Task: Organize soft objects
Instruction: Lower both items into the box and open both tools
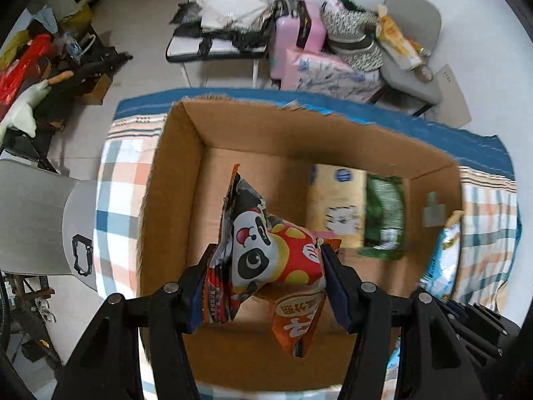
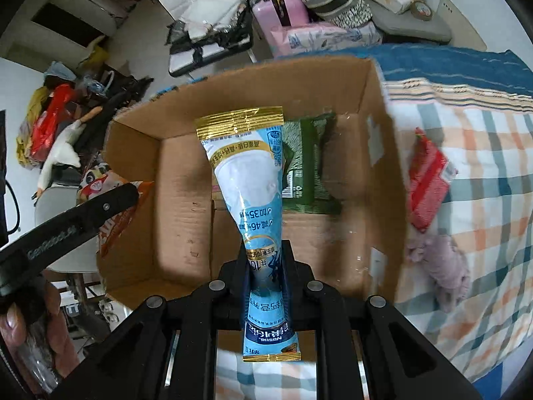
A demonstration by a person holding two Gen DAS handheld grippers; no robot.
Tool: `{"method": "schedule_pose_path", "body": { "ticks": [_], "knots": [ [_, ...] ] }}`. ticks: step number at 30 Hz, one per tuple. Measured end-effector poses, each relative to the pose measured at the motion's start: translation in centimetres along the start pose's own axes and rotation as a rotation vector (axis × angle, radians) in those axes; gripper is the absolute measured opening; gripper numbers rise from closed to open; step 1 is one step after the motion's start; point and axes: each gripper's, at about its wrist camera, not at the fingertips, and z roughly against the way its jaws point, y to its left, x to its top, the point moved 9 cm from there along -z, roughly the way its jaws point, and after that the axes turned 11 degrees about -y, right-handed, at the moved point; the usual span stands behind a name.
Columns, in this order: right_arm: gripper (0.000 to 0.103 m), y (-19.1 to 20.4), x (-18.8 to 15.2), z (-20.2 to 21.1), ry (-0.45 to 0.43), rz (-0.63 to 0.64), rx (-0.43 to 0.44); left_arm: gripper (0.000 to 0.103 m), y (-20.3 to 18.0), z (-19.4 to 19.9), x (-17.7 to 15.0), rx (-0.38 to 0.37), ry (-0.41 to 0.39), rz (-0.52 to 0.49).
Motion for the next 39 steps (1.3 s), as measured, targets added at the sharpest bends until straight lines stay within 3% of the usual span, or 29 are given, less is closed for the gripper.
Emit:
{"method": "schedule_pose_path", "body": {
  "ticks": [4,10,11,12,14,18,21,27,39],
  "knots": [
    [0.017,0.6,0.0,-2.6,0.034,0.011,-0.025,0.058,0.8,-3.5,-0.1,-0.003,0.069,0.000],
    [0.020,1.0,-0.7,-4.3,0.099,0.013,-0.038,0.059,0.9,-4.8,-0.8,0.003,0.130,-0.005],
    [0.024,1.0,-0.7,-4.4,0.107,0.010,-0.035,0.064,0.9,-4.8,-0.7,0.005,0.131,-0.007],
    [0.035,1.0,-0.8,-4.5,0.113,0.012,-0.033,0.077,0.9,-4.6,-0.8,0.012,0.130,-0.013],
    [0.051,1.0,-0.8,-4.3,0.115,0.014,-0.039,0.089,0.8,-4.2,-0.7,0.015,0.118,-0.030],
    [0.081,1.2,-0.6,-3.0,0.103,0.039,-0.043,0.095,0.8,-2.6,-0.9,0.012,0.086,-0.045],
    [0.092,1.1,-0.6,-1.8,0.084,0.064,-0.055,0.095,0.7,-1.0,-1.2,0.005,0.053,-0.054],
    [0.103,0.8,-0.4,0.7,0.034,0.090,-0.100,0.097,0.7,3.1,-1.9,0.004,-0.028,-0.064],
    [0.103,1.3,-1.9,6.8,-0.088,0.162,-0.156,0.097,0.9,10.0,-4.4,0.056,-0.157,-0.071]
  ]
}}
